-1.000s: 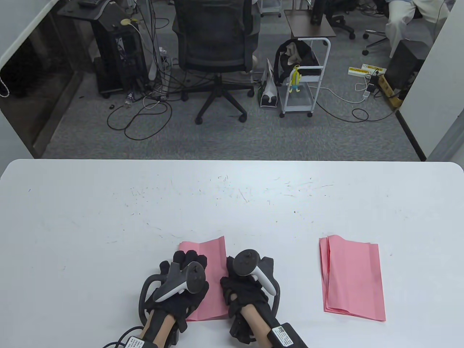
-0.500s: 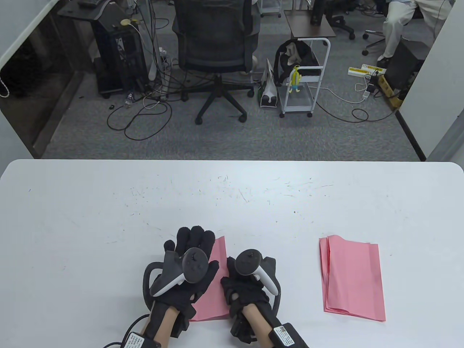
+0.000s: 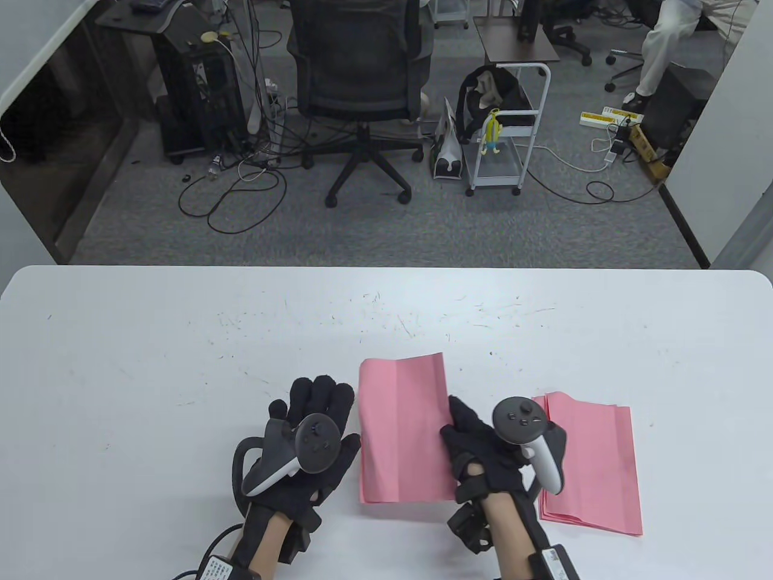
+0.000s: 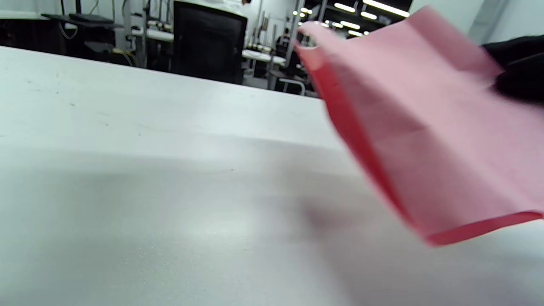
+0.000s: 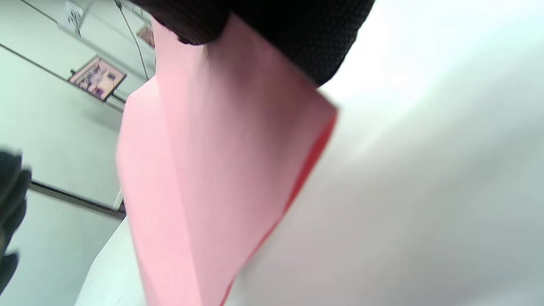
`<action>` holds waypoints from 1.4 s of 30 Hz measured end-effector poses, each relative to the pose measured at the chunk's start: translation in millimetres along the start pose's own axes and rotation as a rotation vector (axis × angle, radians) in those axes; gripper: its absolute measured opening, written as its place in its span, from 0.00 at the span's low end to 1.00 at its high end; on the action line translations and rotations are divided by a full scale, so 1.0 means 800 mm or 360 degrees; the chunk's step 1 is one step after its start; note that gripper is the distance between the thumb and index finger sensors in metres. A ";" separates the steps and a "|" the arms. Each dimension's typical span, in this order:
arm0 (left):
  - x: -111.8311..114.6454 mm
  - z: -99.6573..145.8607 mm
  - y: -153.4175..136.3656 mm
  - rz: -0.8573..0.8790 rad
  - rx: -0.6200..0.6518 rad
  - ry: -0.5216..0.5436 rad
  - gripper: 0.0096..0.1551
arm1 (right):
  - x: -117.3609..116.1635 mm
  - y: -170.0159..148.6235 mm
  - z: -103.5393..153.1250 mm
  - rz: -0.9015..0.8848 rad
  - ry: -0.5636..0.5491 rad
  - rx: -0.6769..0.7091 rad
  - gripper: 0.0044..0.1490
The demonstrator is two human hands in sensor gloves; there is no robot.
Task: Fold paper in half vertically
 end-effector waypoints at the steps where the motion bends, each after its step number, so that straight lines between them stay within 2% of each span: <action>1: 0.000 0.000 0.000 0.0003 0.0003 0.0000 0.47 | 0.016 -0.005 0.007 0.0032 -0.0059 -0.0017 0.33; 3: 0.000 0.000 -0.001 0.0006 0.0007 0.0005 0.47 | 0.057 -0.026 0.025 0.0077 -0.0184 -0.0084 0.33; 5: 0.000 0.001 -0.001 0.0009 0.0008 0.0012 0.47 | 0.089 -0.050 0.037 0.0039 -0.0237 -0.0155 0.32; 10: 0.000 0.001 -0.002 0.0011 0.0009 0.0016 0.47 | 0.149 -0.118 0.059 -0.0046 -0.0321 -0.0396 0.31; 15: -0.001 0.001 -0.004 0.0014 0.0004 0.0008 0.47 | 0.169 -0.182 0.059 -0.0116 -0.0321 -0.0643 0.32; 20: -0.001 0.001 -0.004 0.0020 0.0001 0.0006 0.47 | 0.166 -0.212 0.040 0.0021 -0.0306 -0.0824 0.33; 27: -0.002 0.001 -0.006 0.0021 -0.0007 0.0003 0.47 | 0.150 -0.212 0.021 0.0302 -0.0359 -0.0980 0.37; 33: -0.001 0.001 -0.007 0.0025 -0.0006 -0.0008 0.47 | 0.147 -0.209 0.021 0.0445 -0.0407 -0.1112 0.42; 38: 0.003 -0.002 -0.006 0.0015 -0.0012 -0.0029 0.47 | 0.144 -0.168 0.019 0.0373 -0.0437 -0.0907 0.43; 42: 0.005 -0.003 -0.006 -0.0001 -0.0018 -0.0036 0.47 | 0.125 -0.100 0.012 0.0306 -0.0277 -0.0558 0.44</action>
Point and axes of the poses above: the tracker on the back of each hand, its own y axis roughly to the thumb side, its own z axis roughly from the fingertips to the wrist, x = y × z, the point moved 1 cm from there along -z, roughly from the wrist to the fingertips, and after that the axes turned 5 degrees about y, right-handed, at the moved point
